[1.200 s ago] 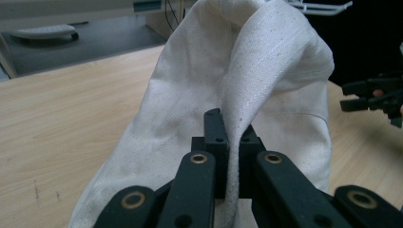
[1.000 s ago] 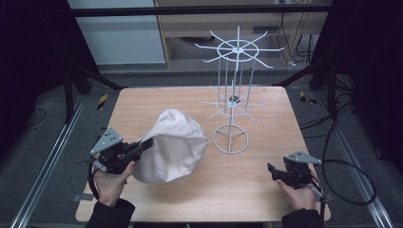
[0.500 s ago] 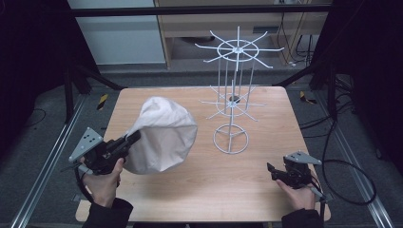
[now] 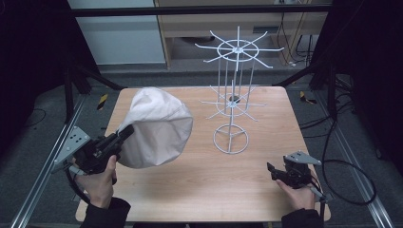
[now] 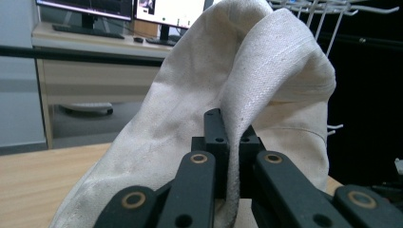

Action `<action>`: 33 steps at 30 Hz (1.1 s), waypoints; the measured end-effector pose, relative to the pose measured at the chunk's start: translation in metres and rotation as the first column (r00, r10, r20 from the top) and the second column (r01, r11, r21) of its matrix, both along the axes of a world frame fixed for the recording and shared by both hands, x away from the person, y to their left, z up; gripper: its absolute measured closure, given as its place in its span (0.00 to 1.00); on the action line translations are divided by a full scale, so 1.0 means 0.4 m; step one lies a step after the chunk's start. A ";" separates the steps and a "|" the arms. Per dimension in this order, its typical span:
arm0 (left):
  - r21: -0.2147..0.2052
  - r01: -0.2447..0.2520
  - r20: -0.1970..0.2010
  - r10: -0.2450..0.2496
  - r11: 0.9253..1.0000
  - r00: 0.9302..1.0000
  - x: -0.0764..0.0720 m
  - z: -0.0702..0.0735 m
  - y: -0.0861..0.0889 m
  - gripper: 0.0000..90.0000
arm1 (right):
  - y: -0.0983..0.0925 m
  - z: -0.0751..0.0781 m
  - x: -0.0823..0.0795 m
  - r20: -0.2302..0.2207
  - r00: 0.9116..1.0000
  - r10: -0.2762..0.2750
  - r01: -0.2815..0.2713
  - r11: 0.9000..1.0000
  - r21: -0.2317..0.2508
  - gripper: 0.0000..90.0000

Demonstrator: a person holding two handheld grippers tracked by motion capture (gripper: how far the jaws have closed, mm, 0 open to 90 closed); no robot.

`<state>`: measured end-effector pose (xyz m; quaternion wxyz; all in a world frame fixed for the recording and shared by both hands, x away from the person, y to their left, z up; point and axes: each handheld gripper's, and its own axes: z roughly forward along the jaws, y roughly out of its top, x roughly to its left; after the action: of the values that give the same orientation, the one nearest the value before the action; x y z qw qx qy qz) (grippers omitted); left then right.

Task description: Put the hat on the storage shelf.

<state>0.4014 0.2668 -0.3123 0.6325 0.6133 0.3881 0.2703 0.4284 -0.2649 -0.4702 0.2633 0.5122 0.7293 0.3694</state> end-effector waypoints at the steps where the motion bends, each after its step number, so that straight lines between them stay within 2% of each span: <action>1: -0.010 -0.002 0.009 0.002 1.000 1.000 0.000 0.005 -0.002 0.98 | 0.000 0.000 0.000 0.002 1.000 -0.001 0.001 1.000 0.001 0.34; 6: -0.047 0.007 0.047 -0.005 0.999 0.999 0.001 0.029 -0.007 0.98 | 0.001 -0.001 0.000 0.002 1.000 -0.001 0.001 1.000 0.004 0.34; 13: -0.126 0.025 0.098 -0.013 0.992 0.995 0.005 0.062 -0.001 0.98 | -0.002 -0.001 0.000 0.005 1.000 -0.003 0.003 1.000 -0.002 0.34; 22: -0.182 0.038 0.137 -0.013 0.983 0.990 0.020 0.097 -0.003 0.98 | -0.001 -0.001 0.002 0.008 1.000 0.000 0.000 1.000 0.002 0.34; 33: -0.237 0.078 0.194 -0.032 0.968 0.981 0.041 0.157 -0.049 0.98 | -0.001 -0.002 0.003 0.007 1.000 0.002 -0.002 1.000 0.002 0.34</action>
<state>0.4180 0.2470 -0.2495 0.7440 0.5134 0.3395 0.2599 0.4295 -0.2651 -0.4710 0.2650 0.5104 0.7285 0.3724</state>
